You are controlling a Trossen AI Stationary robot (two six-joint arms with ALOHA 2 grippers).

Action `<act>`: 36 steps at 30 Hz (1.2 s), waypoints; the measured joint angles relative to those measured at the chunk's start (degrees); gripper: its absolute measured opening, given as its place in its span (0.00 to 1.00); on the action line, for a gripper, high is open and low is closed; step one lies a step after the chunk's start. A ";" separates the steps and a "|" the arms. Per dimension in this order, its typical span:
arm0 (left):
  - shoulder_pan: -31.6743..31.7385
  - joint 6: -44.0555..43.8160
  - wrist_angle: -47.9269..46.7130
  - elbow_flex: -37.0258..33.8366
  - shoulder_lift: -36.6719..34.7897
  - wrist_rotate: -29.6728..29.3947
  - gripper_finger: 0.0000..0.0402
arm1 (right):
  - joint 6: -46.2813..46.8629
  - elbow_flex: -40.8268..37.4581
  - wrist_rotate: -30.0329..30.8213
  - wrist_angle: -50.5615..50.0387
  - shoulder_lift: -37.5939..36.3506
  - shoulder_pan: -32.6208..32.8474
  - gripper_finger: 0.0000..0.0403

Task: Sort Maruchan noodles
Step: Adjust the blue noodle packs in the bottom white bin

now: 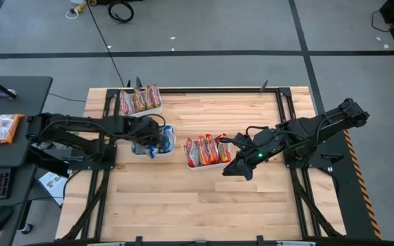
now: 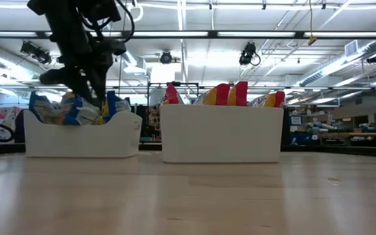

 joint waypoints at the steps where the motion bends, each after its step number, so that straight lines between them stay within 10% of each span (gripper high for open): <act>1: 0.00 0.01 -1.27 -0.01 0.00 -0.15 0.35 | -0.03 0.00 -0.01 0.00 0.00 0.00 0.34; 10: -1.85 0.80 12.73 0.08 0.53 0.87 0.35 | -0.20 0.00 -0.20 0.00 0.00 0.00 0.34; 25: -5.31 -6.10 1.30 0.01 4.33 17.29 0.35 | -0.02 0.00 -0.15 1.35 0.00 0.09 0.34; 36: -5.07 -5.99 -4.38 -2.20 4.26 -14.58 0.35 | 1.07 0.00 0.92 1.68 0.00 0.13 0.34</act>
